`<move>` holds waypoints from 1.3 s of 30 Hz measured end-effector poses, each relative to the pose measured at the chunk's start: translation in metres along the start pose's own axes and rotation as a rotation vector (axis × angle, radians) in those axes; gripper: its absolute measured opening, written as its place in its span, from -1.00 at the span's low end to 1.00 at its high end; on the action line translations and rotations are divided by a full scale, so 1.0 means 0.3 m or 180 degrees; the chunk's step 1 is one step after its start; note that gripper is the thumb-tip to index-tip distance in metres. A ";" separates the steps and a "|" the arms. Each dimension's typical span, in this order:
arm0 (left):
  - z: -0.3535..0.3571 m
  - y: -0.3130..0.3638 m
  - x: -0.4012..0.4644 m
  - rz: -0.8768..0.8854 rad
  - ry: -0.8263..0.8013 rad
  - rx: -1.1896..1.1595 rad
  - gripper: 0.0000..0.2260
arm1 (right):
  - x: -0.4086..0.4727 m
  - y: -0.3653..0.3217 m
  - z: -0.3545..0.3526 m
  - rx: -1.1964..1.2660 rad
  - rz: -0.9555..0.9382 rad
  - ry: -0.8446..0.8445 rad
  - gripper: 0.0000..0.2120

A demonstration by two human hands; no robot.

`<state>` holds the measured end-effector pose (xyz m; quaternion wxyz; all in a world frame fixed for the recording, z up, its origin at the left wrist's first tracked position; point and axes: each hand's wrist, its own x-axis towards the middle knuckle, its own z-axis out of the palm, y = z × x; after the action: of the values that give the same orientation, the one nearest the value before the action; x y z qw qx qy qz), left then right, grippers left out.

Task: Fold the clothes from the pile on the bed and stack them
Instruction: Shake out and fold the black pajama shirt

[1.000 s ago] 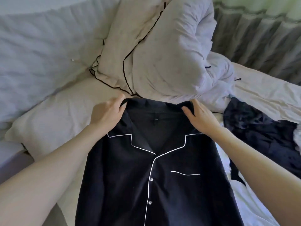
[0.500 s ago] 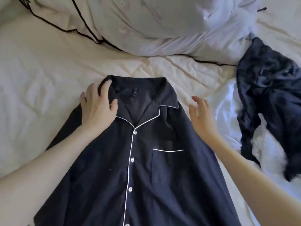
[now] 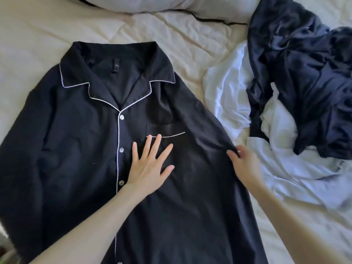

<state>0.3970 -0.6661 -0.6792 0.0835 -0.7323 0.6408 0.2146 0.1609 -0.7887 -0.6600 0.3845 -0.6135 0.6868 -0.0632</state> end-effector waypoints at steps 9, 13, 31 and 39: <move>-0.074 0.088 0.082 0.0331 0.0130 0.0032 -0.44 | 0.360 -0.216 -0.303 0.0017 -0.0131 0.1159 -0.77; -0.063 0.124 0.113 0.0365 -0.0076 0.0115 -0.46 | 0.404 -0.210 -0.282 -0.0043 -0.0018 0.1276 -0.75; -0.035 0.150 -0.064 0.0432 0.0264 -0.0020 -0.51 | -0.176 -0.016 0.018 0.0766 -0.0306 0.0445 -0.91; 0.073 0.232 -0.339 0.0330 -0.0014 -0.0081 -0.53 | -0.506 0.179 0.095 0.0181 0.0737 -0.0680 -0.91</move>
<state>0.3157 -0.5769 -0.6453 0.0643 -0.6986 0.6750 0.2284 0.1280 -0.6295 -0.6414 0.4774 -0.5223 0.7061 0.0277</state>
